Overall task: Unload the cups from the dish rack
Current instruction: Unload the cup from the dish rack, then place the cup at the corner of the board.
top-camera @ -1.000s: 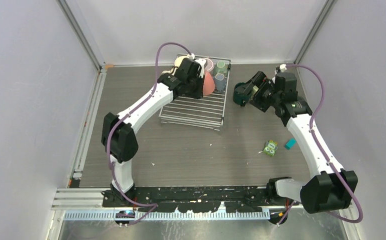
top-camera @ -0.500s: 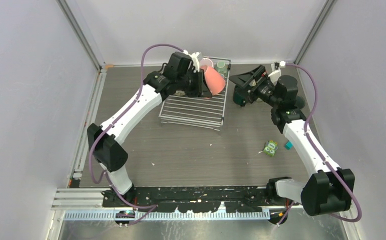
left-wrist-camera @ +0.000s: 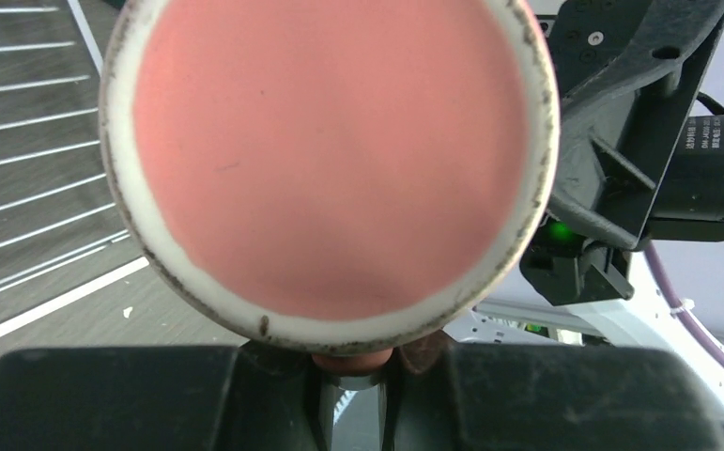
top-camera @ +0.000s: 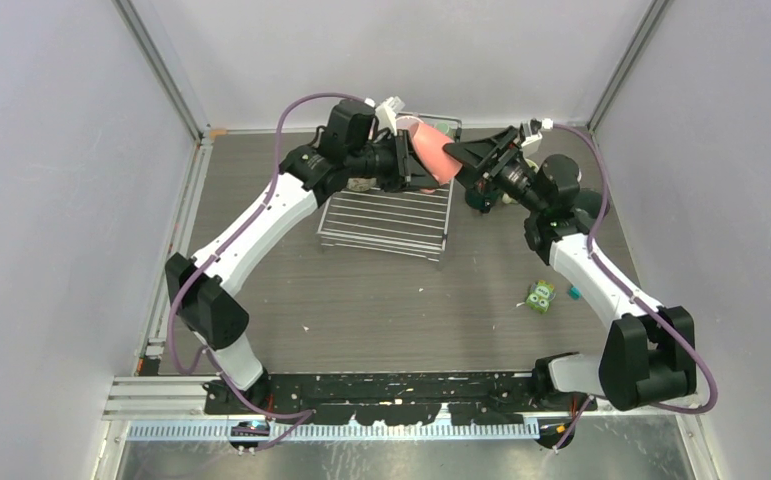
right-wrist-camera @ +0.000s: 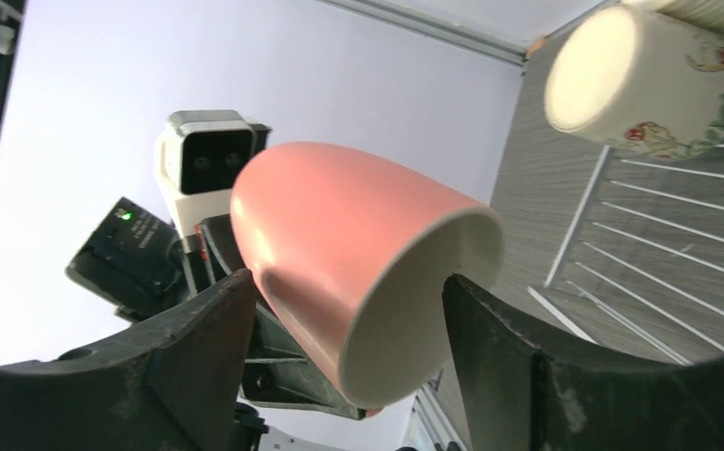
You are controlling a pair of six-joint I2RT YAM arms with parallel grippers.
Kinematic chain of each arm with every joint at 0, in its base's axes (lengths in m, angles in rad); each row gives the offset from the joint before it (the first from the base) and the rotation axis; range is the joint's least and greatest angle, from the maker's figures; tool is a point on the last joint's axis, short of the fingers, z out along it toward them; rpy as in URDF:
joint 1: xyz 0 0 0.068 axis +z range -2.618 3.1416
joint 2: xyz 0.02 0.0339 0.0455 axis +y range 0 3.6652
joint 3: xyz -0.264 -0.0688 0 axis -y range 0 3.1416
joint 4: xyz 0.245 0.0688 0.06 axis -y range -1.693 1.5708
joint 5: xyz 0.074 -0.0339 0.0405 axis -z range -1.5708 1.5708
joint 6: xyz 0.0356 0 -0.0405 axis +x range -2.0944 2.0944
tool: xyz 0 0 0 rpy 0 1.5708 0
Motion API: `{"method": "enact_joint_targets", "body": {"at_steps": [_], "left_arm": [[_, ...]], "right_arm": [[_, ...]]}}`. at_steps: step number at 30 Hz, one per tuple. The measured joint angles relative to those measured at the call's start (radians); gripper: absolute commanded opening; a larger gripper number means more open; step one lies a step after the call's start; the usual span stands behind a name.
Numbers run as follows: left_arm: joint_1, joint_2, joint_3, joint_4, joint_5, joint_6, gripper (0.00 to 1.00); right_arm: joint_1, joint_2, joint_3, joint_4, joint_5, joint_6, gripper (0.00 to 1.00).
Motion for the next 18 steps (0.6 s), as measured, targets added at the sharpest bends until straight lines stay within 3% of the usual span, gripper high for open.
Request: {"method": "enact_joint_targets", "body": {"at_steps": [7,14,18], "left_arm": [[-0.001,-0.005,-0.051,0.065,0.05,-0.073,0.0],[-0.001,-0.005,-0.083,0.157,0.094,-0.143,0.0],[0.0,-0.005,-0.117,0.235,0.135,-0.205,0.0]], "right_arm": [[0.008,0.031,-0.029,0.206,-0.015,0.134,0.59],[0.018,0.037,-0.051,0.308,-0.019,0.197,0.47],[0.02,0.047,-0.055,0.348,-0.019,0.216,0.33]]}}
